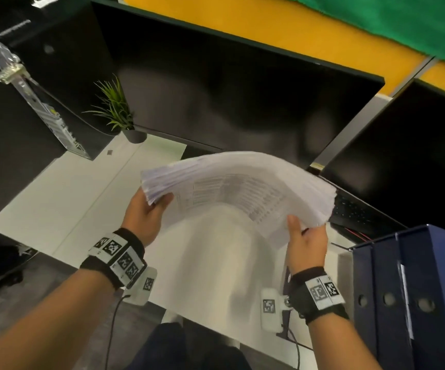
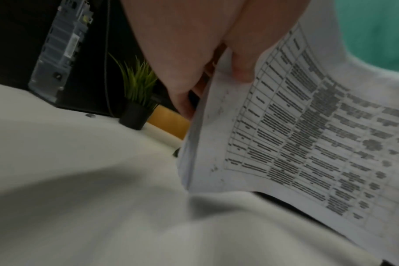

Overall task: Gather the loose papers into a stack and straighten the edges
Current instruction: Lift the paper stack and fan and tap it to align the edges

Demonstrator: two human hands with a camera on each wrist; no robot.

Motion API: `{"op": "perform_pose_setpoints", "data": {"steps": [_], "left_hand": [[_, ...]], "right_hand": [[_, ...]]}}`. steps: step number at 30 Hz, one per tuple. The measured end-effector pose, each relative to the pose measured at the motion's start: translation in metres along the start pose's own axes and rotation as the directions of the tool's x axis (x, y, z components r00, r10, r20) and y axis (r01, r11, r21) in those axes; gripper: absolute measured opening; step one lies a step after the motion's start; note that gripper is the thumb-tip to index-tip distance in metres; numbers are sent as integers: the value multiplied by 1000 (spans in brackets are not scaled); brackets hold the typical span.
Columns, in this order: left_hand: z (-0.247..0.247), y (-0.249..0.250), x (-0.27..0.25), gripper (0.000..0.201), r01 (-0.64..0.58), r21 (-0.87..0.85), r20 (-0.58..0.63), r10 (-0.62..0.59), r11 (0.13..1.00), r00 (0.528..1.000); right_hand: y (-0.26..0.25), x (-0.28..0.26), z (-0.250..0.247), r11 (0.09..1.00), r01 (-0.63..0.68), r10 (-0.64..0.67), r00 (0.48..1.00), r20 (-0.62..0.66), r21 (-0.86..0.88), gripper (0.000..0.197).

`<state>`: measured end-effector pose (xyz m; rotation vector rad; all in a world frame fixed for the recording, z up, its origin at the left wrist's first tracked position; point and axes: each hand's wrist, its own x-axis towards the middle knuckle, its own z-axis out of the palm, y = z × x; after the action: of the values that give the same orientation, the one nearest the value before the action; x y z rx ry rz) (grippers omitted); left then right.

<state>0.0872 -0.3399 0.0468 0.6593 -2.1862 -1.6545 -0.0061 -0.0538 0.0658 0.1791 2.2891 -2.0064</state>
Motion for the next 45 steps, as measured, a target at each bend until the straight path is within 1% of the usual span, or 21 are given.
{"op": "perform_pose_setpoints", "data": {"steps": [3,5,9,10,12,14,15,18,20,22,24,26,28,31,34,35,37,38,40,43,45], "left_hand": [[-2,-16,-7,31,-8,138,110,-7,990,994],[2,-17,-8,41,-22,145,135,2,989,991],[9,-14,-4,40,-17,132,112,2,991,994],[9,-12,-3,41,-21,124,107,7,992,994],[8,-10,0,44,-21,96,104,11,995,995],[7,-11,1,46,-8,70,116,0,998,993],[7,-12,2,46,-4,55,120,-2,998,993],[7,-22,6,42,57,23,109,-59,998,992],[11,-24,7,37,70,13,92,-71,997,993],[13,-25,8,32,87,-16,64,-85,996,994],[15,-29,7,31,120,-37,61,-118,992,991],[17,-36,2,35,136,11,80,-136,991,987],[20,-38,0,34,155,53,82,-159,986,984],[19,-27,9,29,187,68,42,-190,980,981],[13,-25,20,28,248,162,60,-260,955,964],[11,-33,23,33,299,228,75,-323,927,944],[11,-53,25,48,412,374,103,-478,831,872],[11,-61,24,54,461,418,112,-547,783,829],[19,-70,19,57,522,425,129,-620,740,774],[23,-80,13,51,560,322,174,-629,763,757],[16,-90,18,51,557,297,205,-621,776,756]], "right_hand": [[13,-11,-6,998,-61,61,998,-1,-1,56],[12,-11,-8,999,-46,47,998,-39,14,68],[5,-4,-10,981,181,-184,982,-48,-65,76],[0,-3,-11,958,252,-258,966,-28,-139,76],[-5,1,-13,874,358,-368,929,34,-328,57],[-5,3,-17,815,387,-389,917,88,-432,37],[-5,4,-18,811,379,-376,921,100,-446,37],[-5,5,-18,851,274,-270,960,75,-447,65],[-9,6,-19,909,193,-190,981,43,-369,59],[-14,4,-19,923,187,-188,982,29,-336,49],[-8,5,-22,952,179,-189,982,-15,-249,67],[7,3,-22,995,61,-63,998,-28,-81,85],[21,1,-18,999,-43,42,999,-20,-30,65],[16,9,-15,988,-52,49,998,-29,-142,26],[20,29,-12,970,-70,81,996,40,-233,28],[27,33,-10,957,-129,158,983,93,-259,33],[53,35,-9,851,-251,378,903,204,-462,41],[65,32,-7,772,-269,466,856,225,-576,41],[86,26,-2,660,-275,549,812,198,-699,47],[93,18,10,565,-211,471,876,103,-798,50],[95,16,11,560,-209,444,893,78,-802,50]]}}
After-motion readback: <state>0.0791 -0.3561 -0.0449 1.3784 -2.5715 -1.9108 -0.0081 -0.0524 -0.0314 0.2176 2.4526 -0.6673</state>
